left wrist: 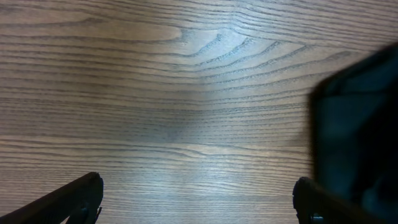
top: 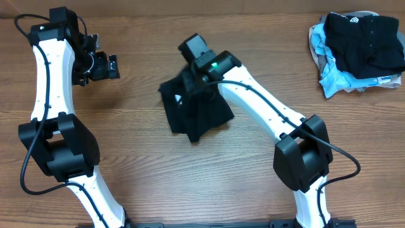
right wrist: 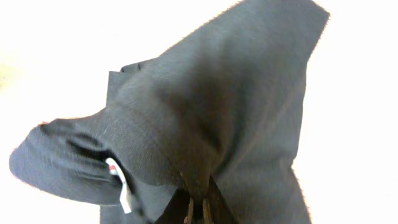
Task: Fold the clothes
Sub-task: 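Lift the folded black shirt with the right gripper and carry it rightward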
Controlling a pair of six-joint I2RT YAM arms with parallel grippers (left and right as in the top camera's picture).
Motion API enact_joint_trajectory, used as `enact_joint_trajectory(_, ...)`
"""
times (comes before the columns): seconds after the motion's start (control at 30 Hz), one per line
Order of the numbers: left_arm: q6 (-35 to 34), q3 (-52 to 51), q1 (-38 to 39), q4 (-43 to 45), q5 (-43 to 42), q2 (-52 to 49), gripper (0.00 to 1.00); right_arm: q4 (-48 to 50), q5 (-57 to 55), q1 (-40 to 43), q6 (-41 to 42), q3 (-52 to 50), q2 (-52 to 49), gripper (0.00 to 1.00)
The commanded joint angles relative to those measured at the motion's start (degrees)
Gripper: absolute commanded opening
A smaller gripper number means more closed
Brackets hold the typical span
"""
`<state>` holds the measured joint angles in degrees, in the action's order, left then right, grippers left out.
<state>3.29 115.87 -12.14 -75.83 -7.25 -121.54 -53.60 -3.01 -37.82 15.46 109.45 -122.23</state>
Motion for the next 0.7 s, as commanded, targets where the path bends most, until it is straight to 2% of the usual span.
enact_joint_trajectory(0.0,-0.5,0.4,-0.2,0.0,-0.3,-0.3,1.0,0.4,3.2,-1.2,1.4,1.1,-1.4,0.04)
enact_joint_trajectory(0.03,-0.5,0.4,-0.2,0.0,-0.3,-0.3,1.0,0.3,3.4,-1.2,1.7,0.9,-2.3,0.04)
enact_joint_trajectory(0.17,-0.5,0.4,-0.2,0.0,-0.3,-0.3,1.0,-1.2,3.4,-1.2,1.0,0.7,-4.2,0.62)
enact_joint_trajectory(0.23,-0.5,0.4,-0.2,0.0,-0.2,-0.3,1.0,-2.4,3.1,-1.2,-0.6,0.7,-4.4,0.78)
enact_joint_trajectory(0.27,-0.5,0.4,-0.2,0.0,-0.2,-0.3,1.0,-2.8,3.1,-1.2,-1.0,0.7,-4.2,0.82)
enact_joint_trajectory(0.43,-0.5,0.4,-0.7,0.9,0.3,-0.3,1.0,-4.3,3.2,-1.6,-2.4,1.0,-2.1,0.88)
enact_joint_trajectory(0.67,-0.7,0.4,-4.6,3.3,0.2,-0.3,1.0,-3.5,1.5,-5.4,-5.4,1.0,-1.9,0.88)
